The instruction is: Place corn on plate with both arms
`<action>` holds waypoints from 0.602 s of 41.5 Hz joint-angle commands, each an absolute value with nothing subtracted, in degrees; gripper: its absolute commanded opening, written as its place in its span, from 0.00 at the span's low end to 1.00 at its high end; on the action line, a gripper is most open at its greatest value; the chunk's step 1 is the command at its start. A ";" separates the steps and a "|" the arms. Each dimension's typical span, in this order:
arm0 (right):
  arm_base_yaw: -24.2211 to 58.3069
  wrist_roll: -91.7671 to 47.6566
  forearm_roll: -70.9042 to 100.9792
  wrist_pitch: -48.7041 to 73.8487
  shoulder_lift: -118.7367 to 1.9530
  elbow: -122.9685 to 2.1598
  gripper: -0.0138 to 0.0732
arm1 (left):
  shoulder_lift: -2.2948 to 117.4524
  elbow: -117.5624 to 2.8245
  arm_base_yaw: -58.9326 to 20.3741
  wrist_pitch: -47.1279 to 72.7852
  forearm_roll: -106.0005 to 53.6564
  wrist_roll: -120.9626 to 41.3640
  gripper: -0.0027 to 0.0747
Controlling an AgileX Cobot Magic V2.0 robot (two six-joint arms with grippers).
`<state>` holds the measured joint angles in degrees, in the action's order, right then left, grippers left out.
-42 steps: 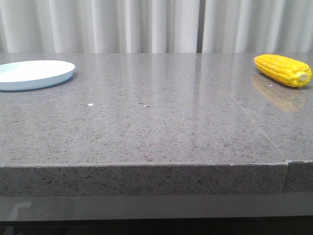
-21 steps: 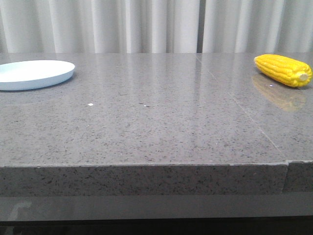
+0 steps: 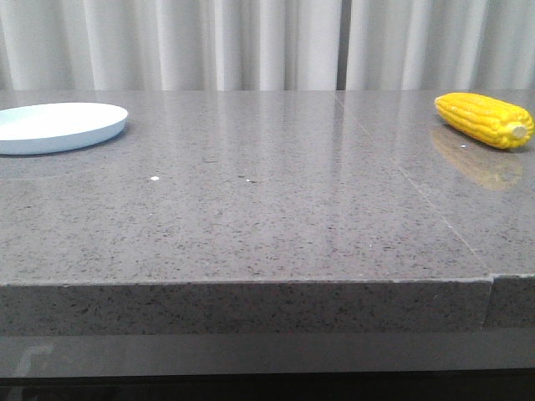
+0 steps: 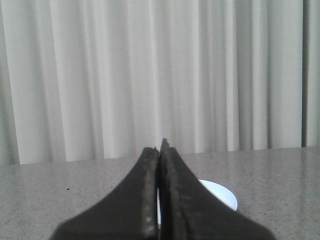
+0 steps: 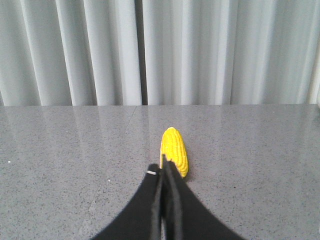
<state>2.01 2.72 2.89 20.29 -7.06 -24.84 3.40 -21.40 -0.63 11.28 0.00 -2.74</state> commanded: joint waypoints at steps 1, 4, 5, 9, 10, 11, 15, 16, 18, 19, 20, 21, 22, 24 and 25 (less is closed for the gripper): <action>1.71 1.98 2.07 19.44 -13.02 -31.37 0.08 | 8.22 -28.55 -0.45 12.95 -0.66 -2.16 0.01; 1.71 1.98 2.07 22.17 -16.63 -35.03 0.08 | 11.51 -33.10 -0.45 17.57 -0.66 -2.16 0.01; 1.71 1.98 2.07 23.39 -18.02 -35.95 0.08 | 13.15 -34.58 -0.45 19.20 -0.66 -2.16 0.01; 1.71 1.98 2.07 27.22 -22.96 -39.44 0.08 | 17.75 -39.06 -0.45 24.87 -0.66 -2.16 0.01; 1.71 1.98 2.07 28.02 -23.88 -40.01 0.08 | 18.60 -39.79 -0.45 25.85 -0.66 -2.16 0.01; 1.71 1.98 2.00 28.63 -25.31 -40.42 0.08 | 19.67 -40.04 -0.45 26.39 -0.66 -2.16 0.01; 1.71 1.98 1.99 29.07 -28.66 -40.38 0.08 | 22.82 -40.20 -0.45 26.99 -0.66 -2.16 0.01; 1.71 1.98 1.99 29.07 -29.49 -40.31 0.08 | 23.58 -40.07 -0.45 27.05 -0.66 -2.16 0.01; 1.71 1.98 1.99 29.07 -30.85 -40.31 0.08 | 24.76 -39.84 -0.45 27.05 -0.66 -2.16 0.01; 1.71 1.98 1.99 29.07 -31.38 -40.31 0.08 | 25.32 -39.84 -0.45 27.37 -0.66 -2.16 0.01; 1.71 1.98 1.99 29.07 -32.01 -40.31 0.08 | 25.86 -39.74 -0.45 27.35 -0.66 -2.16 0.01; 1.71 1.98 1.99 29.12 -32.45 -40.31 0.08 | 26.12 -39.61 -0.45 27.35 -0.66 -2.16 0.01; 1.71 1.98 1.99 29.12 -32.97 -40.31 0.08 | 26.67 -39.61 -0.45 27.35 -0.66 -2.16 0.01; 1.71 1.98 1.99 29.20 -33.84 -40.31 0.08 | 27.48 -39.52 -0.45 27.35 -0.66 -2.16 0.01; 1.71 1.98 1.99 29.20 -34.31 -40.31 0.08 | 27.75 -39.52 -0.45 27.35 -0.66 -2.16 0.01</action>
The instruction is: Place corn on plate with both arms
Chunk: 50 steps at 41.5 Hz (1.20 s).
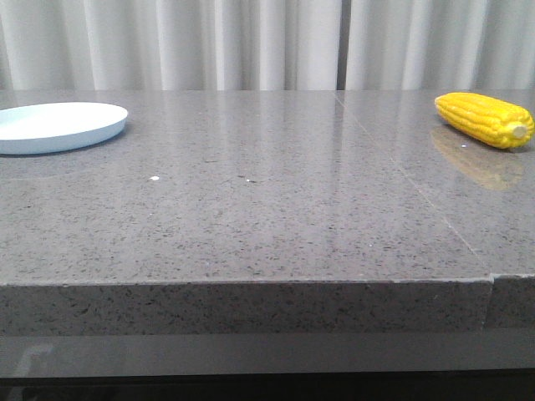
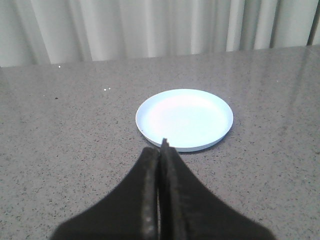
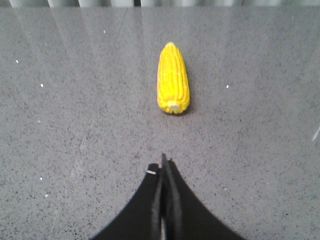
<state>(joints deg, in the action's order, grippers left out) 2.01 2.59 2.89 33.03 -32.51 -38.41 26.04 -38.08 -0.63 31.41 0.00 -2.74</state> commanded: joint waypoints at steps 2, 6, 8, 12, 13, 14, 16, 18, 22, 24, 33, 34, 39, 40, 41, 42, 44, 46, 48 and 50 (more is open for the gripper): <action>1.71 1.98 1.99 29.20 -34.94 -40.31 0.08 | 28.58 -39.52 -0.45 27.35 -0.66 -2.16 0.01; 1.71 1.98 1.99 29.48 -36.55 -40.31 0.08 | 29.66 -39.52 -0.45 27.49 -0.66 -2.16 0.01; 1.71 1.98 1.99 29.76 -37.25 -40.31 0.08 | 30.38 -39.52 -0.45 27.64 -0.75 -2.16 0.01; 1.71 1.88 1.87 30.40 -38.75 -40.31 0.17 | 31.51 -39.52 -0.45 27.86 -0.87 -2.16 0.04; 1.71 1.82 1.87 30.40 -39.01 -40.31 0.22 | 31.82 -39.52 -0.45 28.02 -0.87 -2.16 0.07; 1.71 1.83 1.87 30.40 -39.29 -40.31 0.27 | 32.22 -39.52 -0.45 28.02 -0.87 -2.16 0.12; 1.71 1.81 1.87 30.45 -39.80 -40.31 0.41 | 32.93 -39.52 -0.45 28.02 -0.87 -2.16 0.23; 1.71 1.81 1.87 30.45 -40.38 -40.31 0.57 | 33.55 -39.52 -0.45 27.90 -0.87 -2.16 0.38; 1.71 1.81 1.87 30.40 -41.48 -40.31 0.81 | 35.18 -39.52 -0.45 27.90 -0.73 -2.16 0.70; 1.71 1.81 1.87 30.40 -42.00 -40.31 0.87 | 36.05 -39.73 -0.45 28.02 -0.73 -2.16 0.77; 1.71 1.81 1.87 30.45 -42.61 -40.31 0.89 | 43.30 -43.43 -0.45 29.89 -0.73 -2.16 0.80; 1.71 1.81 1.87 30.45 -42.61 -40.31 0.89 | 44.25 -44.31 -0.45 30.12 -0.73 -2.16 0.81; 1.71 1.81 1.87 30.45 -42.61 -40.31 0.89 | 50.35 -48.20 -0.45 30.79 0.00 -2.16 0.81; 1.71 1.81 1.87 30.45 -42.61 -40.31 0.89 | 51.60 -48.98 -0.45 30.79 0.00 -2.16 0.81; 1.71 1.81 1.87 30.45 -42.61 -40.31 0.89 | 53.39 -49.79 -0.45 30.92 0.00 -2.16 0.81; 1.71 1.81 1.87 30.45 -42.61 -40.31 0.89 | 54.76 -50.95 -0.45 31.07 0.37 -2.16 0.81; 1.71 1.81 1.87 30.45 -42.61 -40.31 0.89 | 58.06 -53.33 -0.29 31.95 0.37 -2.16 0.81; 1.71 1.81 1.87 30.51 -42.61 -40.31 0.89 | 61.55 -56.02 0.27 33.74 0.00 -2.16 0.81; 1.71 1.81 1.87 30.51 -42.61 -40.31 0.89 | 64.64 -58.51 1.17 35.37 -0.83 -2.16 0.81; 1.71 1.81 1.87 30.51 -42.61 -40.31 0.89 | 68.27 -61.49 2.34 37.38 -1.85 -2.29 0.81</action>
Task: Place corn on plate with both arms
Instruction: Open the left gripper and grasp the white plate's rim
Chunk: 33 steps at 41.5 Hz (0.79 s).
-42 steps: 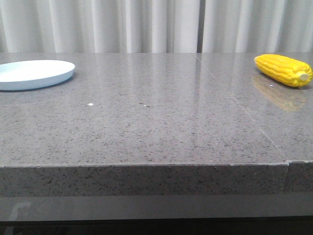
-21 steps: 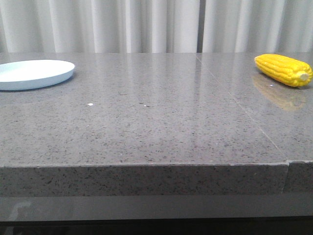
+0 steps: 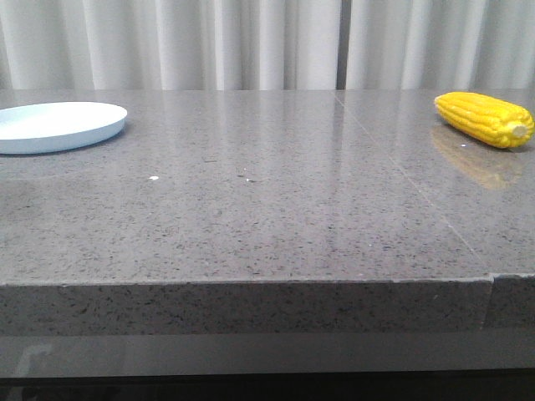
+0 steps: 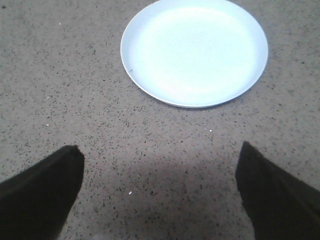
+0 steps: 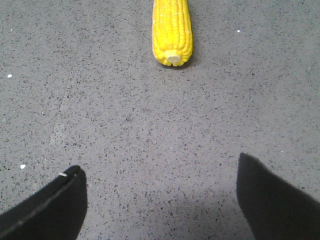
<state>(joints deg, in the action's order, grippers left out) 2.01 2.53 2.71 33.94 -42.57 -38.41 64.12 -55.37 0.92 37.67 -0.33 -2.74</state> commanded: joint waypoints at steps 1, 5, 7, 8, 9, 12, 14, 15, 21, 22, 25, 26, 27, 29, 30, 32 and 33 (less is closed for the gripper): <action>1.71 1.81 1.87 30.51 -42.61 -40.31 0.89 | 69.83 -62.74 2.86 38.12 -2.21 -2.71 0.81; 1.71 1.81 1.87 30.51 -42.61 -40.31 0.89 | 76.80 -68.34 5.81 40.54 -7.17 -7.06 0.81; 1.71 1.81 1.87 30.51 -42.61 -40.31 0.89 | 80.03 -70.93 7.58 41.82 -11.97 -11.60 0.81; 1.71 1.81 1.87 30.51 -42.61 -40.31 0.89 | 81.35 -72.00 8.29 42.57 -14.37 -13.40 0.81; 1.71 1.81 1.87 30.51 -42.61 -40.31 0.89 | 82.61 -73.03 8.97 42.97 -17.31 -15.66 0.80; 1.71 1.81 1.87 30.51 -42.61 -40.31 0.89 | 86.51 -75.97 10.41 43.44 -23.21 -19.49 0.80; 1.71 1.81 1.87 30.51 -42.61 -40.31 0.89 | 88.96 -77.78 10.79 43.20 -24.53 -19.84 0.79; 1.71 1.81 1.87 30.51 -42.61 -40.31 0.89 | 89.98 -78.55 10.78 42.87 -24.67 -19.84 0.78; 1.71 1.81 1.87 30.51 -42.61 -40.31 0.89 | 96.15 -83.35 10.78 42.75 -24.81 -19.84 0.71; 1.71 1.81 1.87 30.51 -42.61 -40.31 0.89 | 97.26 -84.21 10.78 42.86 -24.94 -19.84 0.70; 1.71 1.81 1.87 30.58 -42.61 -40.31 0.89 | 99.63 -85.96 10.78 42.74 -25.04 -19.84 0.65; 1.71 1.81 1.87 30.58 -42.61 -40.31 0.89 | 100.29 -86.39 10.78 42.59 -25.04 -19.84 0.64; 1.71 1.81 1.87 30.63 -42.61 -40.31 0.89 | 100.87 -86.82 10.78 42.36 -25.04 -19.84 0.62; 1.71 1.81 1.87 30.63 -42.61 -40.31 0.89 | 102.27 -87.73 10.78 42.24 -25.04 -19.84 0.59; 1.71 1.81 1.87 30.63 -42.61 -40.31 0.89 | 102.87 -88.11 10.78 42.24 -25.04 -19.84 0.58; 1.71 1.81 1.87 30.63 -42.61 -40.31 0.89 | 104.13 -88.89 10.78 42.09 -25.04 -19.84 0.56; 1.71 1.81 1.87 30.63 -42.61 -40.31 0.89 | 104.59 -89.12 10.78 41.94 -25.04 -19.84 0.56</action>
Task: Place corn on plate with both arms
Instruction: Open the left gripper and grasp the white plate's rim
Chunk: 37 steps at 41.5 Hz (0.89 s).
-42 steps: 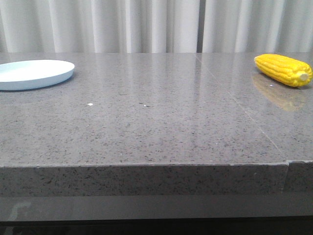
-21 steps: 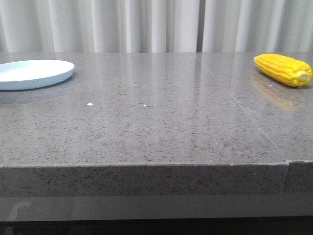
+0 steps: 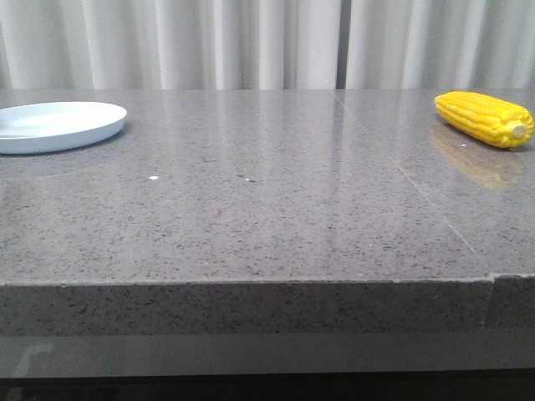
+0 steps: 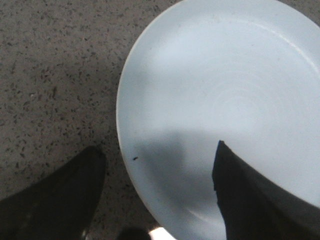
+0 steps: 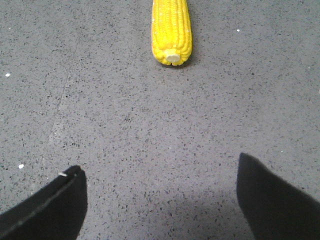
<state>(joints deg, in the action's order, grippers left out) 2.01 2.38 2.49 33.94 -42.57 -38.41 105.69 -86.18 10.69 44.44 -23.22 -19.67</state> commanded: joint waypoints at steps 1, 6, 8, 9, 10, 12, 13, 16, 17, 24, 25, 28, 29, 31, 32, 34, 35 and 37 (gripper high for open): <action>1.71 1.81 1.87 30.63 -42.61 -40.31 0.89 | 105.08 -89.39 10.78 41.84 -25.04 -19.84 0.56; 1.71 1.81 1.87 30.63 -42.61 -40.31 0.89 | 107.15 -90.28 10.78 41.39 -24.92 -19.84 0.56; 1.71 1.81 1.87 30.63 -42.61 -40.31 0.89 | 107.63 -90.42 10.78 41.14 -24.92 -19.84 0.56; 1.71 1.81 1.87 30.63 -42.61 -40.31 0.89 | 108.00 -90.42 10.78 41.13 -24.92 -19.84 0.56; 1.71 1.81 1.87 30.63 -42.61 -40.31 0.89 | 108.12 -90.42 10.78 41.03 -24.92 -19.84 0.56; 1.71 1.81 1.87 30.63 -42.61 -40.31 0.89 | 108.45 -90.42 10.78 41.03 -25.00 -19.84 0.55; 1.71 1.81 1.87 30.63 -42.61 -40.31 0.89 | 108.45 -90.42 10.78 41.03 -25.00 -19.84 0.53; 1.71 1.81 1.87 30.63 -42.61 -40.31 0.89 | 108.48 -90.42 10.78 41.03 -25.00 -19.84 0.44; 1.71 1.81 1.87 30.63 -42.61 -40.31 0.89 | 108.48 -90.42 10.78 41.03 -25.00 -19.84 0.40; 1.71 1.81 1.87 30.63 -42.61 -40.31 0.89 | 108.48 -90.42 10.78 40.67 -25.00 -19.84 0.08; 1.71 1.81 1.87 30.63 -42.61 -40.31 0.89 | 108.48 -90.42 10.78 40.67 -25.00 -19.84 0.04; 1.71 1.81 1.87 30.63 -42.61 -40.31 0.89 | 108.48 -90.42 10.78 40.67 -25.00 -19.84 0.01; 1.71 1.81 1.87 30.63 -42.61 -40.31 0.89 | 108.48 -90.42 10.78 40.67 -25.11 -19.84 0.01; 1.71 1.81 1.87 30.63 -42.61 -40.31 0.89 | 108.24 -90.42 10.78 41.02 -25.58 -19.84 0.01; 1.71 1.81 1.87 30.63 -42.61 -40.31 0.89 | 108.13 -90.42 10.78 41.13 -26.16 -19.84 0.01; 1.71 1.81 1.87 30.63 -42.61 -40.31 0.89 | 107.34 -90.42 10.78 41.22 -27.32 -19.84 0.01; 1.71 1.81 1.87 30.63 -42.61 -40.31 0.89 | 106.70 -90.42 10.67 41.35 -27.90 -19.84 0.01; 1.71 1.81 1.87 30.63 -42.61 -40.31 0.89 | 105.70 -90.42 10.54 41.68 -28.70 -19.84 0.01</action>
<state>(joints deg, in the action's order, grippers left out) 2.01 2.38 2.49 34.02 -42.57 -38.41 110.98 -88.58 10.69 42.77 -25.78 -19.67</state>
